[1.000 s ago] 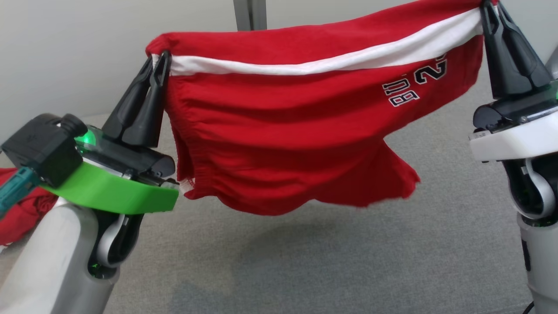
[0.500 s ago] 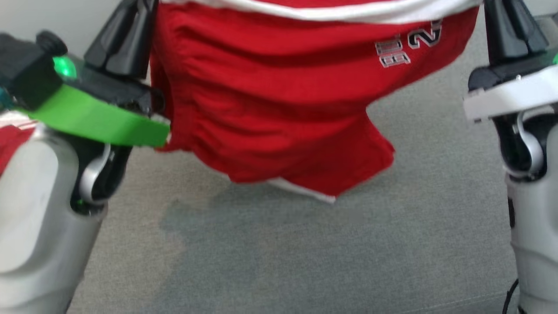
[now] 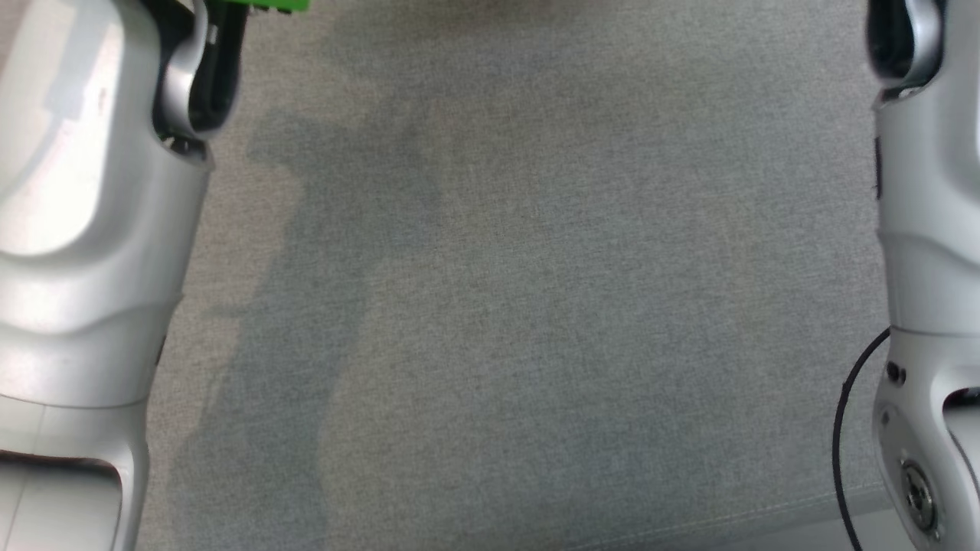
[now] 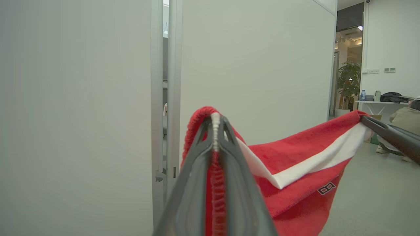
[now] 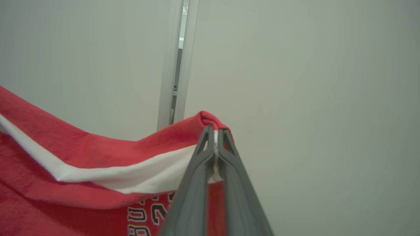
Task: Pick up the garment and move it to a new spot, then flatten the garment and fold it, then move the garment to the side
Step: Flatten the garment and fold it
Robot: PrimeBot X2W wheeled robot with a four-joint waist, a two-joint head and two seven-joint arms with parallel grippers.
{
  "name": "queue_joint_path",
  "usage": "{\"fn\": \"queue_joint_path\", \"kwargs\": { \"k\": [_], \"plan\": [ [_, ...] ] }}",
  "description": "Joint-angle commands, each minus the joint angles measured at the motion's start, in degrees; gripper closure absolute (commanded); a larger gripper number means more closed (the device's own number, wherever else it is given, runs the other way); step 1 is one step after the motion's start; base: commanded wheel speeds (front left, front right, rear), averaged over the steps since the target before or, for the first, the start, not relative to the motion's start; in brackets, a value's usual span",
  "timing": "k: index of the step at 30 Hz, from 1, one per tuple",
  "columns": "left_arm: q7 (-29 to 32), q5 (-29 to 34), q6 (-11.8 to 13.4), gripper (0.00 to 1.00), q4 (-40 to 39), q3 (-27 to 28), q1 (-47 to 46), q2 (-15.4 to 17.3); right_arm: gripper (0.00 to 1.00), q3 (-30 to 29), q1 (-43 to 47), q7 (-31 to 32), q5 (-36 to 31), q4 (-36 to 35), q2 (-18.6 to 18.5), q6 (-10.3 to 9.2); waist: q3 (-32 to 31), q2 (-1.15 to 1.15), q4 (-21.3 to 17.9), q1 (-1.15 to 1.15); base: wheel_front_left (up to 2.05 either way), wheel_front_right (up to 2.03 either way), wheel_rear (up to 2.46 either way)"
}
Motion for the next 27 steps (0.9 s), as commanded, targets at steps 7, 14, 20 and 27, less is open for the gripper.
{"fn": "queue_joint_path", "kwargs": {
  "k": [7, 14, 20, 27],
  "plan": [
    [-1.7, -1.2, -0.9, 1.0, 2.7, -1.4, 10.0, -0.4, 1.0, 2.1, 10.2, -2.4, 0.7, 3.0, 1.2, -0.07, 2.4, 0.0, -0.6, 0.0, 0.0, 0.0, 0.0],
    [-1.7, 1.4, -1.0, 1.0, -5.6, 2.3, 23.7, -1.7, 1.0, 2.2, 22.5, -2.7, 2.9, -2.0, 1.6, -0.08, -1.1, 0.0, -0.1, 0.0, 0.0, 0.0, 0.0],
    [-1.7, 5.5, -1.0, 1.0, -13.5, 6.2, 36.2, -4.6, 1.0, -1.5, 36.5, -2.7, 1.8, -11.7, 1.9, -0.08, -6.2, 0.0, 0.7, 0.0, 0.0, 0.0, 0.0],
    [-1.6, 7.7, -1.0, 1.0, -20.6, 8.8, 50.7, -7.6, 1.0, -3.1, 51.5, -0.1, 6.6, -23.0, 2.0, -0.08, -11.9, 0.0, 0.7, 0.0, 0.0, 0.0, 0.0]
  ]
}}
